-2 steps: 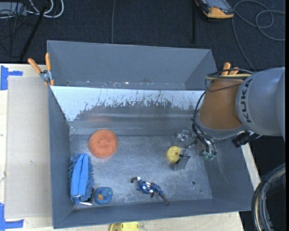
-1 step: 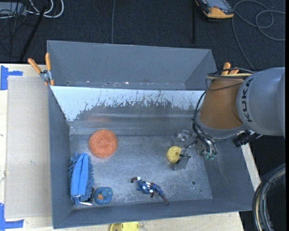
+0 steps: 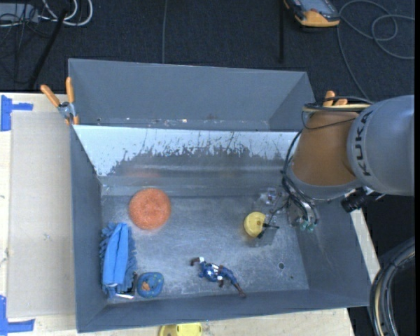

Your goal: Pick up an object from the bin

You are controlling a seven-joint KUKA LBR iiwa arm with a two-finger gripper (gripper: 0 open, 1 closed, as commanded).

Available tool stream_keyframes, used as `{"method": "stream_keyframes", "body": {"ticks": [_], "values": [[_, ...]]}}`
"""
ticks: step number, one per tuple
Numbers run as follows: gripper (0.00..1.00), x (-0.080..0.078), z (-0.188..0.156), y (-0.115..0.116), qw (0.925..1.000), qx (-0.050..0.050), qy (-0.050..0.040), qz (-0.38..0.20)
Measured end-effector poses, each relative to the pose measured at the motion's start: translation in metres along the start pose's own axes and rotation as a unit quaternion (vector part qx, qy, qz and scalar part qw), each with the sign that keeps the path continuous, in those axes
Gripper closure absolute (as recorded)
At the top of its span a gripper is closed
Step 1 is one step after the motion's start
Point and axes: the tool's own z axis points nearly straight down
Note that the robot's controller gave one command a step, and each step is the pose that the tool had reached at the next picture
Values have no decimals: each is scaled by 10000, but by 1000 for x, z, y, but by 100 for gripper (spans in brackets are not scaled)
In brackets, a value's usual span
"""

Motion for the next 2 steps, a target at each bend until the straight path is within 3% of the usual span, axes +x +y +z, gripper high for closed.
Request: {"method": "stream_keyframes", "body": {"ticks": [2], "values": [[100, 0, -44, 0, 10000, -3, -18, -3]]}}
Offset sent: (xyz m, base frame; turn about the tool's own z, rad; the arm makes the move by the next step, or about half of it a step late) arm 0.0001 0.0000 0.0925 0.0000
